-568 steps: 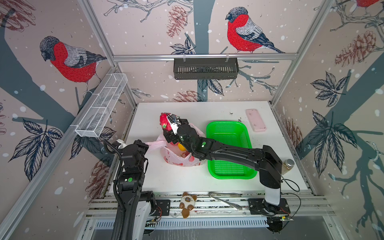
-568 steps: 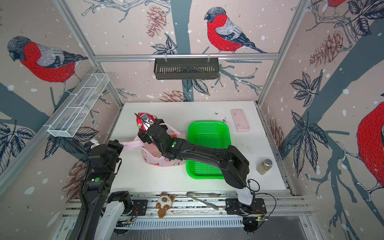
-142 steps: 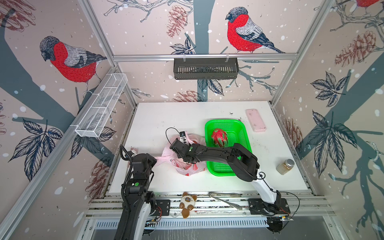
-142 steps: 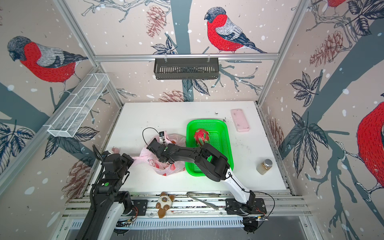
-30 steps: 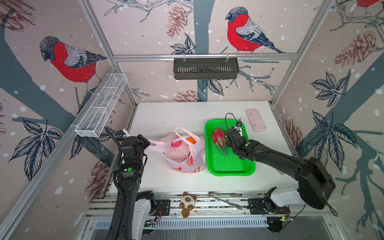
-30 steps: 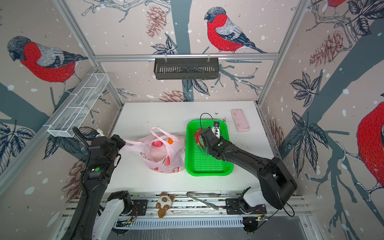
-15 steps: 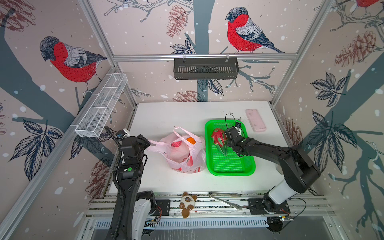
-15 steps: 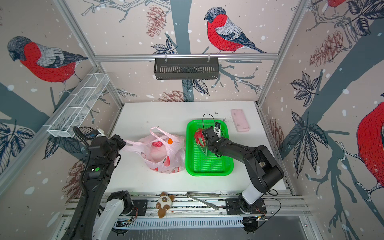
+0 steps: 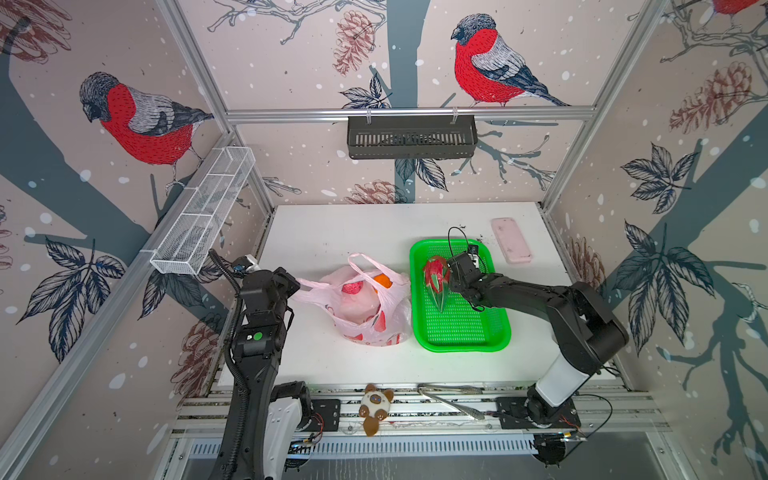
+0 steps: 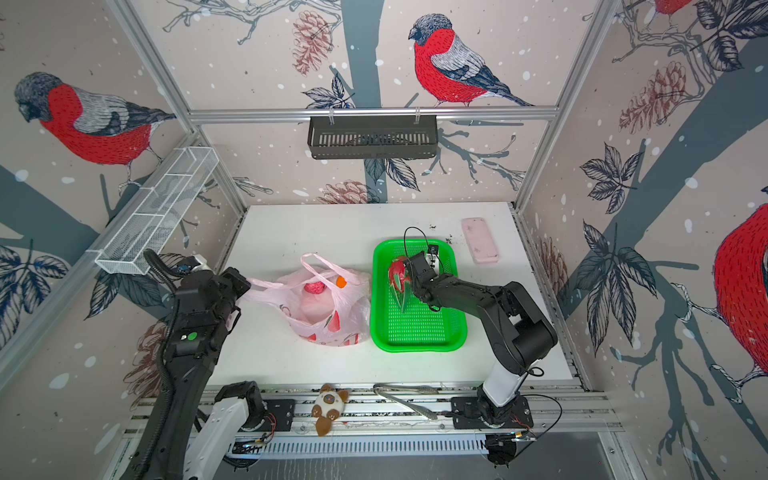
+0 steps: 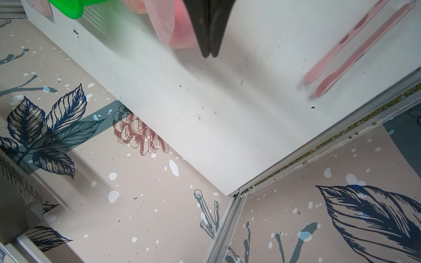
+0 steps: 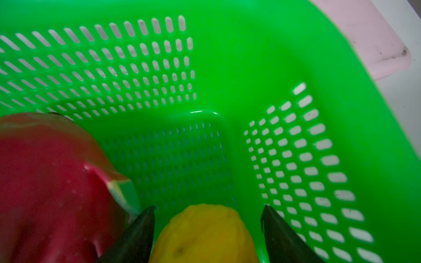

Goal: Untie the knot of the plastic bag and take out the fruit
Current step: 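Carry the lemon over the green basket and lower it in, then open the right gripper and move it back to the bag opening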

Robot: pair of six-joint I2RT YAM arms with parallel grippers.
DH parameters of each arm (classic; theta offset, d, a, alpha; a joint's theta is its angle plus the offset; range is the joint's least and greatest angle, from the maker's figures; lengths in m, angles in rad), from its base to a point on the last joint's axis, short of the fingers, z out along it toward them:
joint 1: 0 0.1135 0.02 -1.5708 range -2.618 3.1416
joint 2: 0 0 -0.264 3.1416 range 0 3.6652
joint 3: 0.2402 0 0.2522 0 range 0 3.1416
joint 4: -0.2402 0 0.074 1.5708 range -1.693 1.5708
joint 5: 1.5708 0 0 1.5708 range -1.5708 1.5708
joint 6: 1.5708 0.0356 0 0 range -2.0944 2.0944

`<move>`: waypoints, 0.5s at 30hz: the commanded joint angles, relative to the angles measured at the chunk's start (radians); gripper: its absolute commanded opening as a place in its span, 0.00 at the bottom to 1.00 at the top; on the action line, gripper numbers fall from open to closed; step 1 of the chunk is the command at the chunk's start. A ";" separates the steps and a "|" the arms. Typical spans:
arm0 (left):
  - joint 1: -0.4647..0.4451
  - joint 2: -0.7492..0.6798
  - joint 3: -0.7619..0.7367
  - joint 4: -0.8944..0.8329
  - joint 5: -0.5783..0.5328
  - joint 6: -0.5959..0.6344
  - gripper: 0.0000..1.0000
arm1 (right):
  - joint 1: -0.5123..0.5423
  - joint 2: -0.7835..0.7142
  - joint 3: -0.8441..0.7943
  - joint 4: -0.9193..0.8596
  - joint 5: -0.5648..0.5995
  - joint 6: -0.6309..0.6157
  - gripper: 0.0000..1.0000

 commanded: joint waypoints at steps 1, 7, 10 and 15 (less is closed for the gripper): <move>0.001 0.000 0.004 0.023 -0.009 0.010 0.00 | 0.000 0.003 0.007 0.012 0.009 -0.003 0.79; 0.003 0.009 0.013 0.029 -0.007 0.019 0.00 | 0.013 -0.054 0.030 -0.041 0.042 -0.005 0.81; 0.007 0.017 0.023 0.030 0.003 0.032 0.00 | 0.041 -0.114 0.057 -0.099 0.075 -0.011 0.81; 0.010 0.032 0.043 0.021 0.029 0.057 0.00 | 0.142 -0.235 0.126 -0.211 0.128 -0.012 0.74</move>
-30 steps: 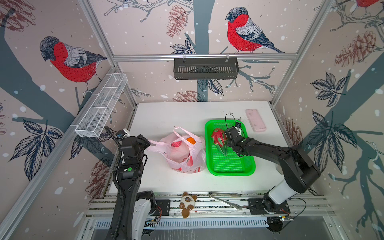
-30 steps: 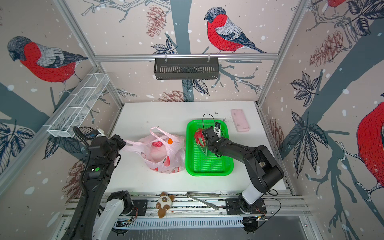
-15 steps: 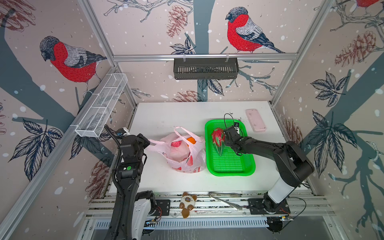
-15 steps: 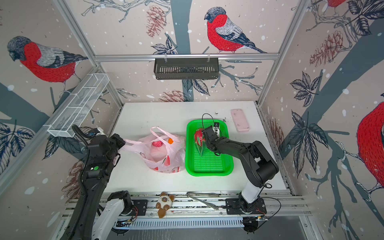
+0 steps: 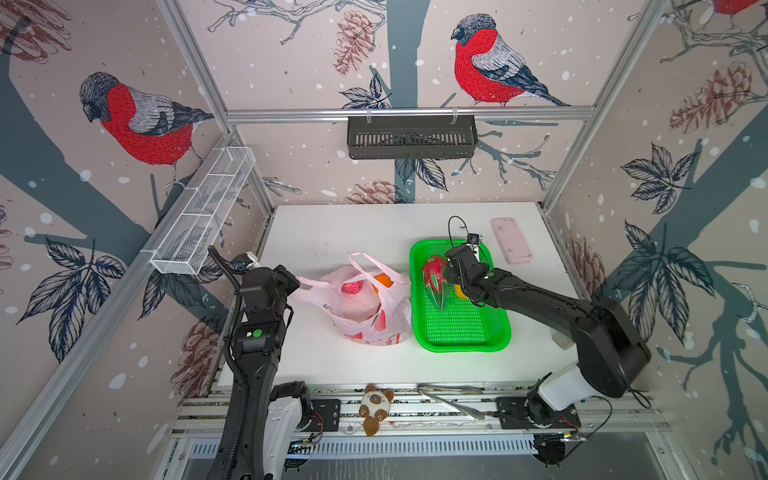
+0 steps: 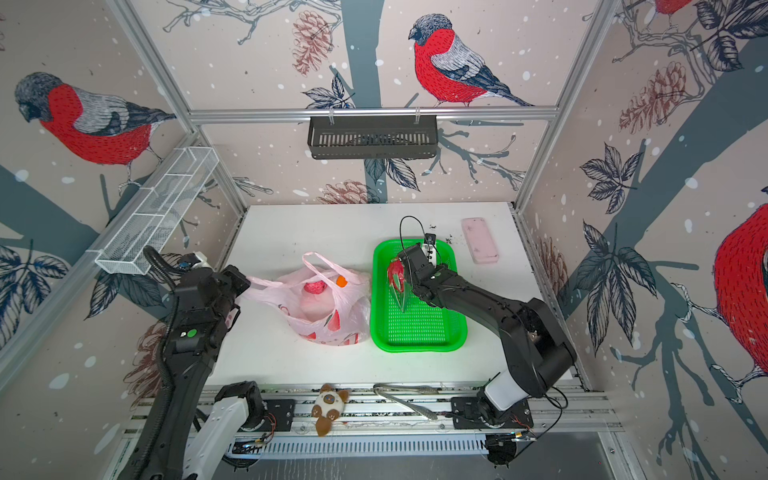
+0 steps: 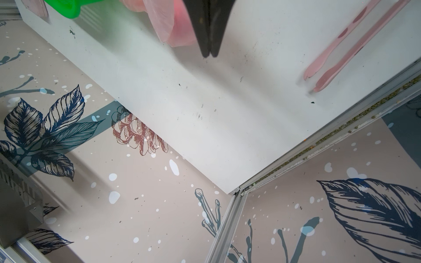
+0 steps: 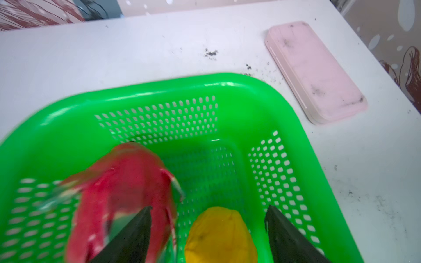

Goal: Untie the knot of the plastic bag and take out the fruit
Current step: 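Open the right gripper and move it back to the bag opening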

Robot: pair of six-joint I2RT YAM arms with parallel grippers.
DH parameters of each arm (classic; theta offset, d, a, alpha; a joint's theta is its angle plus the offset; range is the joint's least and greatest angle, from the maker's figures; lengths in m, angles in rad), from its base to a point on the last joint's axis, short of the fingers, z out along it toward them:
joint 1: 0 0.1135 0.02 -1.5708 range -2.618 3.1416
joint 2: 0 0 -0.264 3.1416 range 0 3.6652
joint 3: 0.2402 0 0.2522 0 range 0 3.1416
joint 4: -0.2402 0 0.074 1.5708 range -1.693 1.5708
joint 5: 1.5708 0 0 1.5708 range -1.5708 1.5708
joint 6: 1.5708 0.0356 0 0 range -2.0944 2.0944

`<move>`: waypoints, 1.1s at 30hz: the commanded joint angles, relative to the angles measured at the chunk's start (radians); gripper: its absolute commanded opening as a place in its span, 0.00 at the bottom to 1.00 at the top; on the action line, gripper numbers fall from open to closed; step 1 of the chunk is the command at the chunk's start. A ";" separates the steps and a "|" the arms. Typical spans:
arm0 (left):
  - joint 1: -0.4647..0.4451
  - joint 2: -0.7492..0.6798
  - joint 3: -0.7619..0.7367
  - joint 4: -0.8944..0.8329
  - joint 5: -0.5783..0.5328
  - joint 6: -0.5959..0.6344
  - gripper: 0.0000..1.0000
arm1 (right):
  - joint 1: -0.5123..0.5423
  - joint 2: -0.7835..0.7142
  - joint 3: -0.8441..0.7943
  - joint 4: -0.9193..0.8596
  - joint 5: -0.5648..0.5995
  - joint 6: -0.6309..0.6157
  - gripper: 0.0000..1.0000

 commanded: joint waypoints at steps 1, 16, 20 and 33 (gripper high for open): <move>0.004 0.005 0.021 0.015 0.020 0.035 0.00 | 0.067 -0.078 0.047 -0.090 0.058 -0.005 0.72; 0.009 -0.018 0.028 -0.022 0.112 0.050 0.00 | 0.634 -0.044 0.398 0.091 0.064 -0.313 0.60; 0.009 -0.040 0.017 -0.028 0.121 0.040 0.00 | 0.655 0.096 0.539 0.080 -0.068 -0.332 0.53; 0.009 -0.157 -0.055 -0.065 0.084 -0.033 0.00 | 0.646 0.430 0.501 0.020 -0.227 -0.127 0.33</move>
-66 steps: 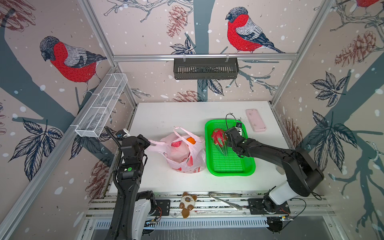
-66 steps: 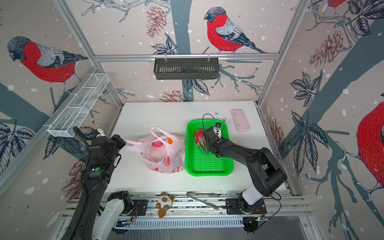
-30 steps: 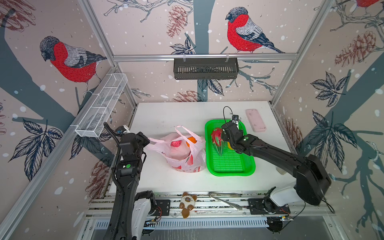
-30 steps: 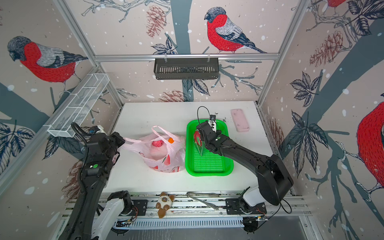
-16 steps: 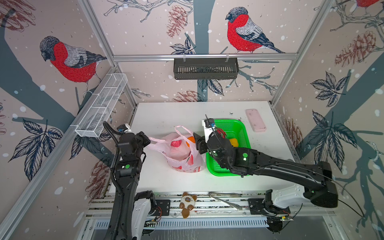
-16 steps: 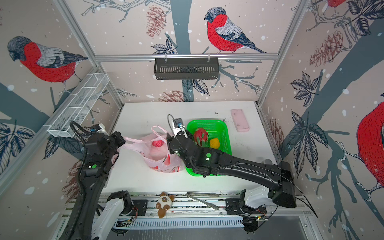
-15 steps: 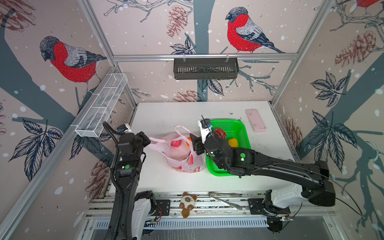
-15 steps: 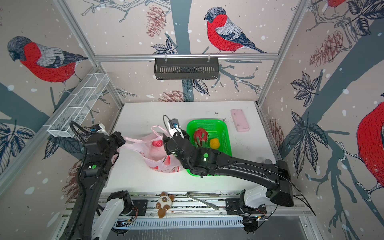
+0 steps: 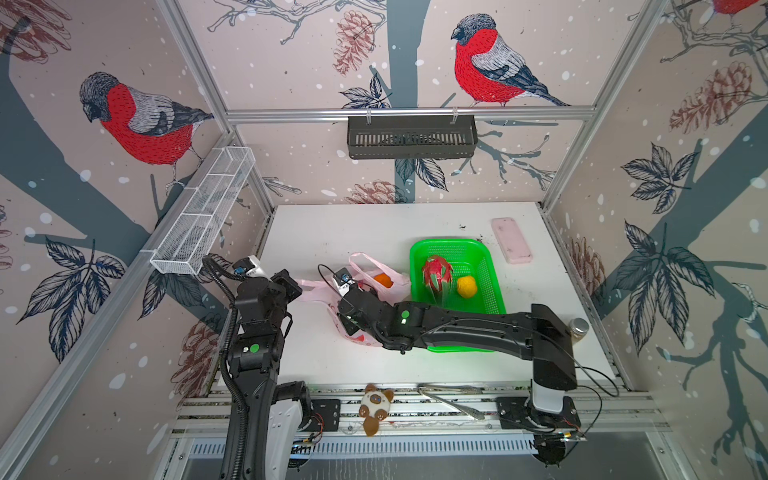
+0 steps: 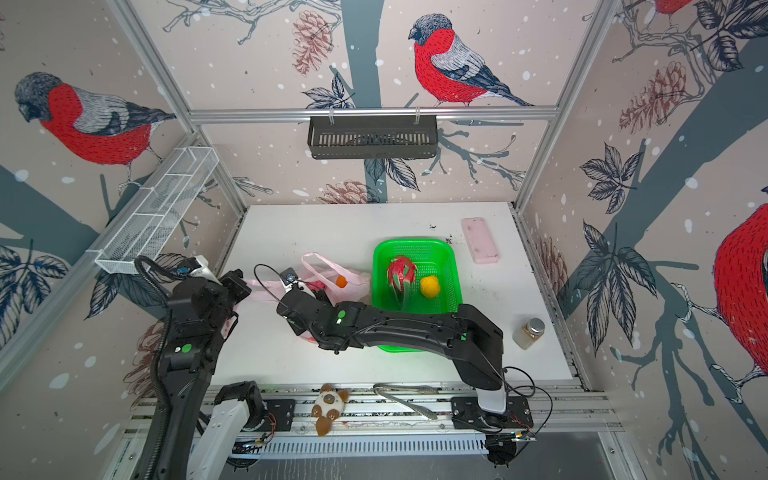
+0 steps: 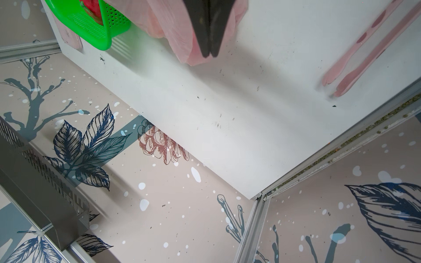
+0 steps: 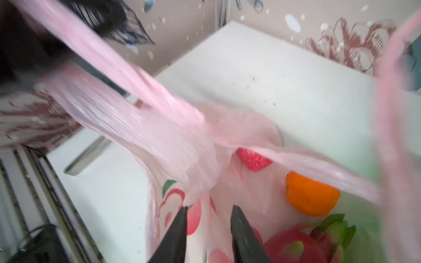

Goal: Untie the knot of the plastic bag and take out the fruit
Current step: 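Open the right gripper and move it back to the bag opening, then lower the right gripper into the pink bag toward the pink bumpy fruit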

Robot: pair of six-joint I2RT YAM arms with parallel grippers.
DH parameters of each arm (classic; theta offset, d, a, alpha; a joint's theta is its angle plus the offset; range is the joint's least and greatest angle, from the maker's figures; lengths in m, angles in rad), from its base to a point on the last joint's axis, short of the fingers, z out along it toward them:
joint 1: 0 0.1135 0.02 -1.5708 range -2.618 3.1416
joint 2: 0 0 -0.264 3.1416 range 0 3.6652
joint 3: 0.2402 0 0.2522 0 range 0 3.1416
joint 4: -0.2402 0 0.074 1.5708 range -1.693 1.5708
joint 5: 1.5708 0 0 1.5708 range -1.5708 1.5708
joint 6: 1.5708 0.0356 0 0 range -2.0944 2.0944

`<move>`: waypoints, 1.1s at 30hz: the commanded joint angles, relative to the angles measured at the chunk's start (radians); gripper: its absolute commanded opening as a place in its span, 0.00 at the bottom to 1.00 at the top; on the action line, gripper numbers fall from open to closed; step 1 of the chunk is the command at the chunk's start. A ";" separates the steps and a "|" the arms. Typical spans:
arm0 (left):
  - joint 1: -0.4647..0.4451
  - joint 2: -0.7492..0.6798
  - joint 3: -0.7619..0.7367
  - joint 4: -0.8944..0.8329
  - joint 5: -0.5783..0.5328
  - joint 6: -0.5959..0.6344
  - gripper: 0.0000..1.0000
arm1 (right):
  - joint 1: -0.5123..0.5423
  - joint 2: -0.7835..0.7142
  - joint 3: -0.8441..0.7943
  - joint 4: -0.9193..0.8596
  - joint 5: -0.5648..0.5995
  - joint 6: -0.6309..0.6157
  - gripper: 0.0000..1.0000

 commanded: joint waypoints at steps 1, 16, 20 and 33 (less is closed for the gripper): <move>0.003 -0.030 -0.027 -0.014 -0.027 -0.039 0.00 | 0.001 0.031 -0.055 0.016 -0.075 0.092 0.33; -0.036 -0.244 -0.080 -0.205 -0.002 -0.141 0.00 | -0.090 0.106 -0.118 0.114 0.010 0.320 0.47; -0.046 -0.260 -0.063 -0.253 0.041 -0.172 0.00 | -0.125 0.149 -0.060 0.121 0.011 0.347 0.60; -0.113 -0.310 -0.034 -0.434 0.102 -0.212 0.00 | -0.168 0.257 0.025 0.178 -0.014 0.451 0.89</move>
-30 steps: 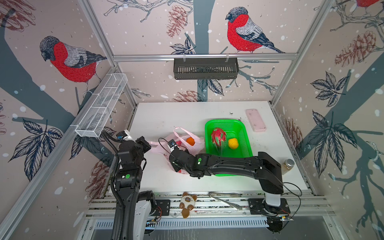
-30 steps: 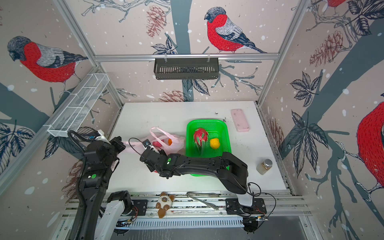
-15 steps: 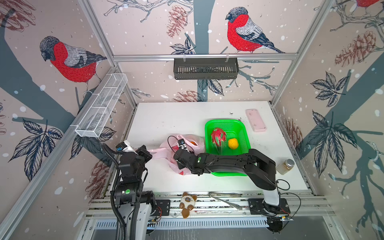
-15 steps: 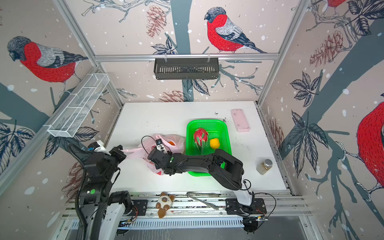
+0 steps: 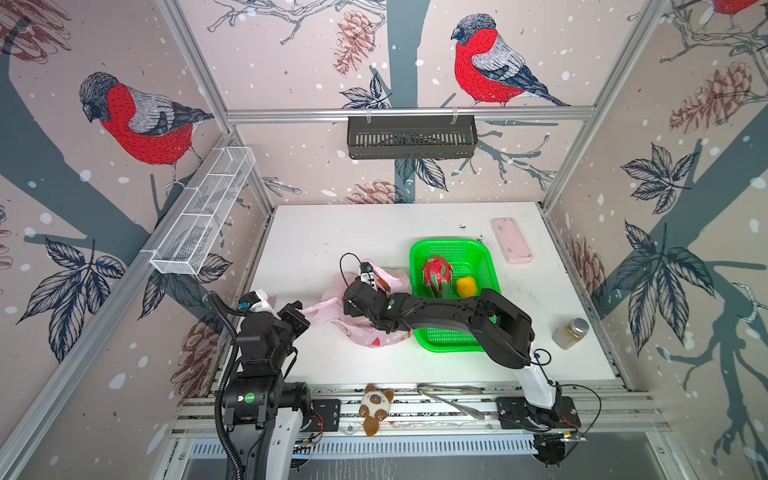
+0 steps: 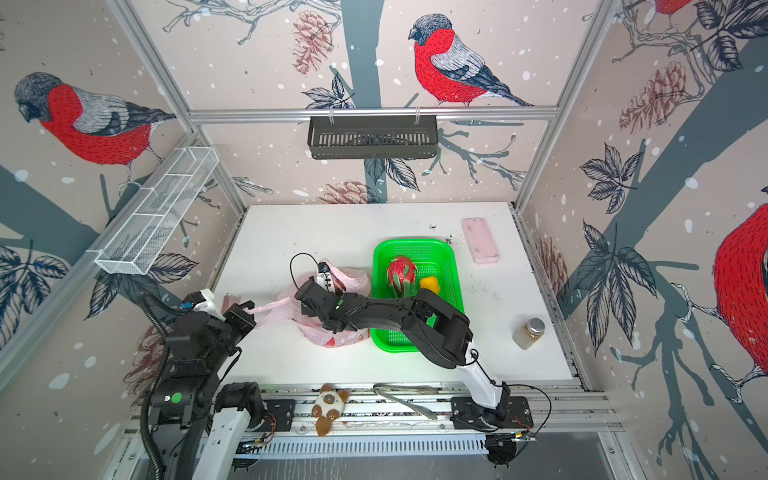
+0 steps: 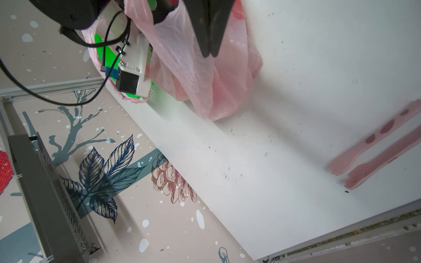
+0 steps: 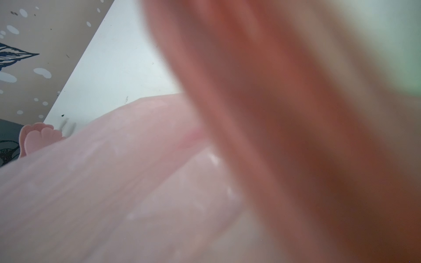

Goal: Untie the knot of the plastic bag and take out the fruit
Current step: 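Lower the right gripper into the pink bag toward the pink bumpy fruit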

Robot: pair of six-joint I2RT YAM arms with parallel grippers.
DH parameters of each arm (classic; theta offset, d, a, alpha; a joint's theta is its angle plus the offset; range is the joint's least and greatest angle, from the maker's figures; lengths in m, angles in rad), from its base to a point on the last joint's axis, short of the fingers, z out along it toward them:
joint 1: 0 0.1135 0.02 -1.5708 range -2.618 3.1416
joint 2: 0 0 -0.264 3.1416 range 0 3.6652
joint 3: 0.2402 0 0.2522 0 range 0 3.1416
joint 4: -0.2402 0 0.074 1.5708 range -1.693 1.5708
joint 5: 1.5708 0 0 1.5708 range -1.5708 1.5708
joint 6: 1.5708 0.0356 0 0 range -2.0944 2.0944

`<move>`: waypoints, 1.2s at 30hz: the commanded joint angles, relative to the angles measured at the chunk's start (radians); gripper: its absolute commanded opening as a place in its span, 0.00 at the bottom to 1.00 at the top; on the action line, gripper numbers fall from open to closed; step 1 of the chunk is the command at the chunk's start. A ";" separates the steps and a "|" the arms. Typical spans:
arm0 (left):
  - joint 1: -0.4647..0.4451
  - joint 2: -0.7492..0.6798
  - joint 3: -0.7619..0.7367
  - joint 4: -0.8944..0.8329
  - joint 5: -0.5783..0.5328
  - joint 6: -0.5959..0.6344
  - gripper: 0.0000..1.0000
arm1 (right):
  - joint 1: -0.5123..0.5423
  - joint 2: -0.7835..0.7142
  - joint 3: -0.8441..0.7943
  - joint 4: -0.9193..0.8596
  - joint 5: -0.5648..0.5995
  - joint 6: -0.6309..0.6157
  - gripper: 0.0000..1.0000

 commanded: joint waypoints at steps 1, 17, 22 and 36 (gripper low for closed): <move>-0.015 -0.001 0.003 -0.060 0.034 -0.024 0.00 | -0.002 0.018 0.016 0.030 -0.004 0.043 0.91; -0.053 -0.020 0.013 -0.158 0.069 -0.012 0.00 | -0.039 0.123 0.072 0.080 -0.036 0.133 0.96; -0.059 -0.024 0.020 -0.200 0.064 -0.002 0.00 | -0.042 0.148 0.090 0.086 -0.034 0.137 0.96; -0.059 -0.045 0.015 -0.252 -0.028 -0.023 0.00 | -0.035 0.130 0.065 0.097 -0.028 0.108 0.71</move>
